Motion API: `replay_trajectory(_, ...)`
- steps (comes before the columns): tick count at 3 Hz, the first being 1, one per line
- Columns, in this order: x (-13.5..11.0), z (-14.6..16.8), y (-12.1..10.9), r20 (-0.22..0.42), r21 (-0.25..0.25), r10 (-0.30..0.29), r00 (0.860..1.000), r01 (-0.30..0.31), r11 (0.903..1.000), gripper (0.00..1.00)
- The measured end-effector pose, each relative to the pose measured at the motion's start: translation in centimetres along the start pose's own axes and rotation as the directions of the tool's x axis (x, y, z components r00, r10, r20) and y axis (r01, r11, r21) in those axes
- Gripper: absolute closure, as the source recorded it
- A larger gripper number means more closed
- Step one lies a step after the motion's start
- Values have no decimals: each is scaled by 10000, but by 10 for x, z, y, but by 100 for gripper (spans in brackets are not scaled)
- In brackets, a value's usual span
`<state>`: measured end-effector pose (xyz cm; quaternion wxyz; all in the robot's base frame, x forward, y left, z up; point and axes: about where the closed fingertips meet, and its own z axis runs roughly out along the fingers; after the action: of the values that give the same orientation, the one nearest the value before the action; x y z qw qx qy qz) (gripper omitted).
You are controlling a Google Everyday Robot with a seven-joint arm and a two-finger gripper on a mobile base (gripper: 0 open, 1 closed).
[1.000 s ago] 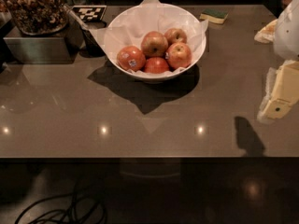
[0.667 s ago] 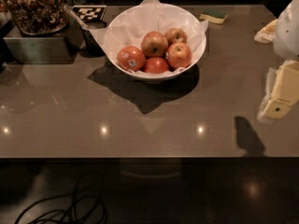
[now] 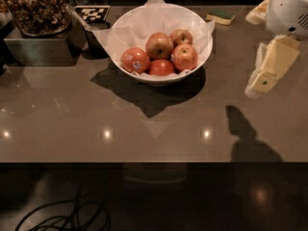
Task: Pick apple from white bowl
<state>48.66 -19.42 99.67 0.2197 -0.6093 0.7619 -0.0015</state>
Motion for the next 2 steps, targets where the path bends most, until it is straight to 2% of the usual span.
replay_trajectory(1, -41, 3, -31, 1151, -14, -253, 9930, 257, 9997, 0)
replay_trajectory(2, -43, -2, -34, 1229, 151, -282, 9920, 265, 9995, 0)
